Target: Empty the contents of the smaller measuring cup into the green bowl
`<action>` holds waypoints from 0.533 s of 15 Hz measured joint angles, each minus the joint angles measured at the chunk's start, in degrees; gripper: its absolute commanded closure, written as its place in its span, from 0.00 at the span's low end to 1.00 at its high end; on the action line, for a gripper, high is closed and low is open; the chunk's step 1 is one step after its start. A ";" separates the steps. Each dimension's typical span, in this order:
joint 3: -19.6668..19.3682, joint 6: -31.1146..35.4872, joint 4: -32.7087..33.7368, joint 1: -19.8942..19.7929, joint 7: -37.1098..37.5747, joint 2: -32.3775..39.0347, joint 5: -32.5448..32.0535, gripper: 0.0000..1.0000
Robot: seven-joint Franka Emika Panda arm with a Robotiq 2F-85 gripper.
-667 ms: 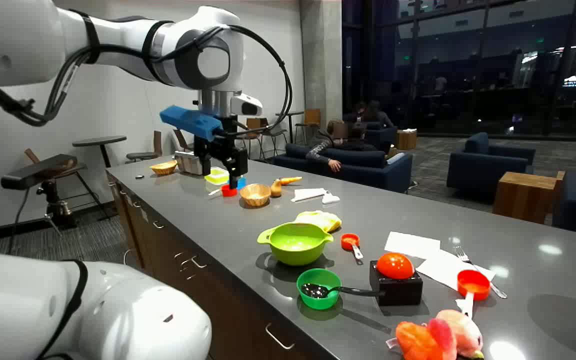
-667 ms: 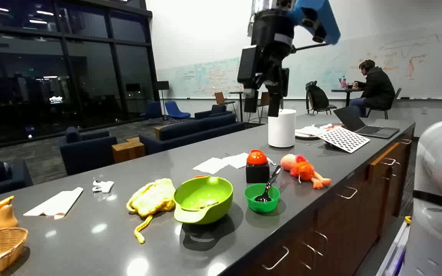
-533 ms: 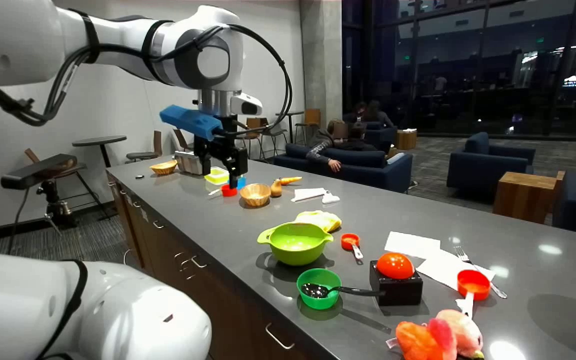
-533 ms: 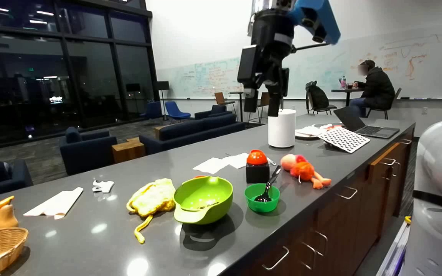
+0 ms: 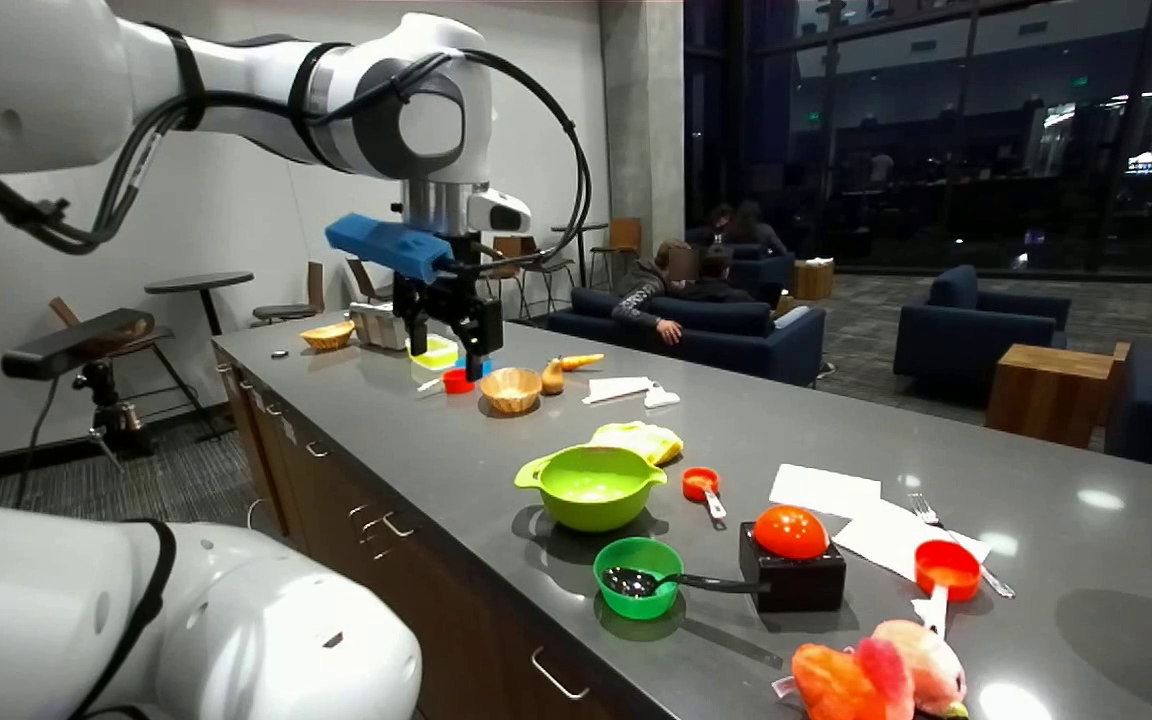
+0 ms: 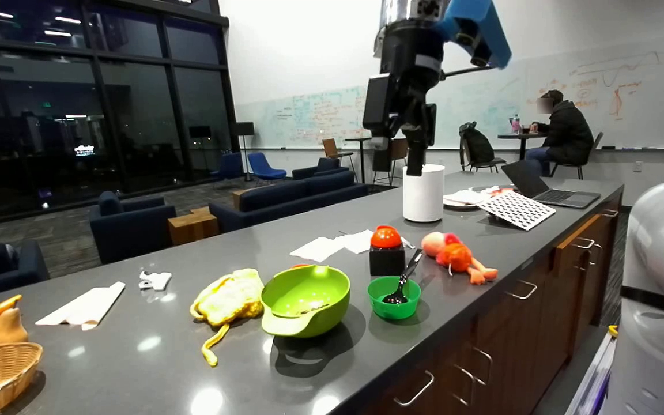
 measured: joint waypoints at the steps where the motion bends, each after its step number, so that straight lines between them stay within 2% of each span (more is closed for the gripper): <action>1: -0.32 -1.11 0.05 -0.71 -1.51 0.26 -1.63 0.00; 4: -2.20 -4.46 0.54 -2.90 -7.53 2.10 -8.62 0.00; 7: -4.46 -5.14 1.84 -4.73 -13.63 5.71 -15.63 0.00; 8: -4.86 -5.04 2.15 -5.11 -14.10 6.73 -15.93 0.00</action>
